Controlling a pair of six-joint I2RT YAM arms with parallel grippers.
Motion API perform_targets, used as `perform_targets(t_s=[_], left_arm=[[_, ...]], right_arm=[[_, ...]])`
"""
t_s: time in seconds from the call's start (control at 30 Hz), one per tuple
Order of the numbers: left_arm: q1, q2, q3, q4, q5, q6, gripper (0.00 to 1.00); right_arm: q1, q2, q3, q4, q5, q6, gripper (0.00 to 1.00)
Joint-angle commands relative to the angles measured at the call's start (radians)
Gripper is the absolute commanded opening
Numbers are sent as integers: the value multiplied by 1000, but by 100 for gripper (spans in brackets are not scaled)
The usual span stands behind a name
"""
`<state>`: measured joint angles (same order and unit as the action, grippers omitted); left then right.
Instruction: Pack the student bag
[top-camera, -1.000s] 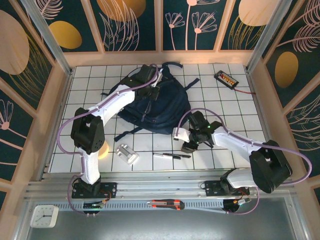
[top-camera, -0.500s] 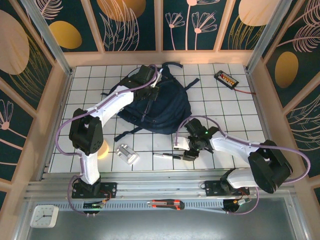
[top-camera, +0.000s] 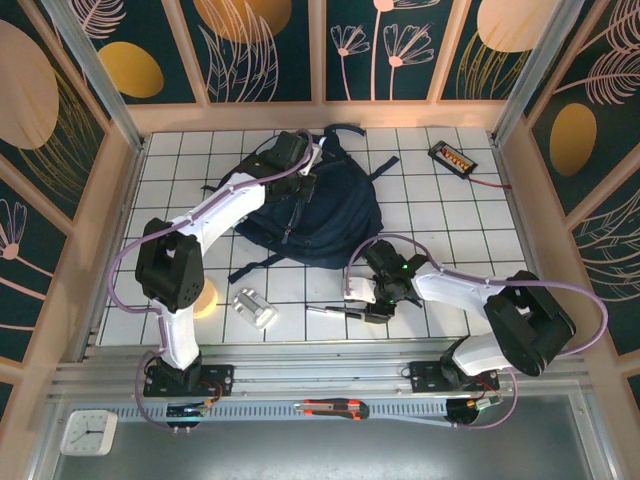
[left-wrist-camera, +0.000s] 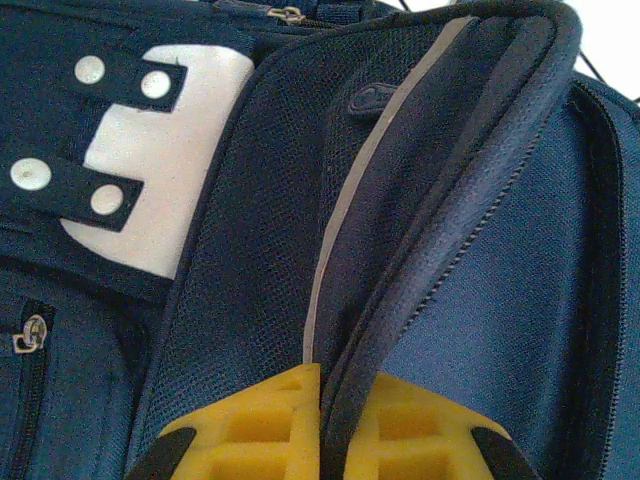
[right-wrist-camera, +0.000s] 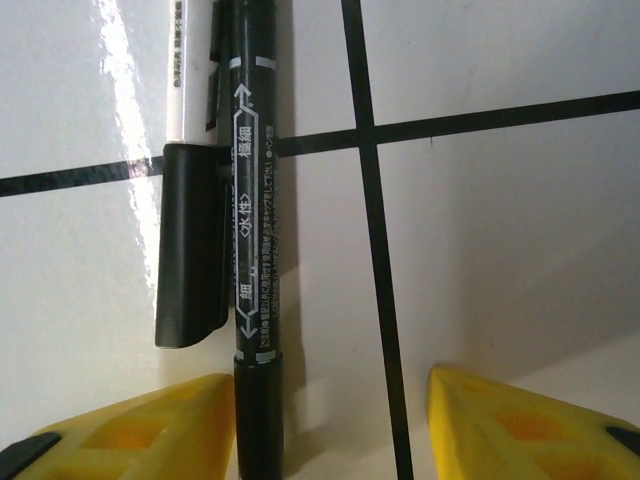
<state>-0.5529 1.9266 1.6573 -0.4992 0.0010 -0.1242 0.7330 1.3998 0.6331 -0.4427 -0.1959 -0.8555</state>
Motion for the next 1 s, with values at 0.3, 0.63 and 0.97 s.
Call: perform_targets(t_s=[0.3,0.63,0.97], left_arm=[[22,-48,-15,-1,3,10,0],[24,-40,-9,-1,12,9,0],[24,-14,17,0,27,-1,0]], right_arm=[[12,70,37,7,41,36,24],[9,46,71,-23,22,24,8],[-20,-53,128,-78,-37,11,3]])
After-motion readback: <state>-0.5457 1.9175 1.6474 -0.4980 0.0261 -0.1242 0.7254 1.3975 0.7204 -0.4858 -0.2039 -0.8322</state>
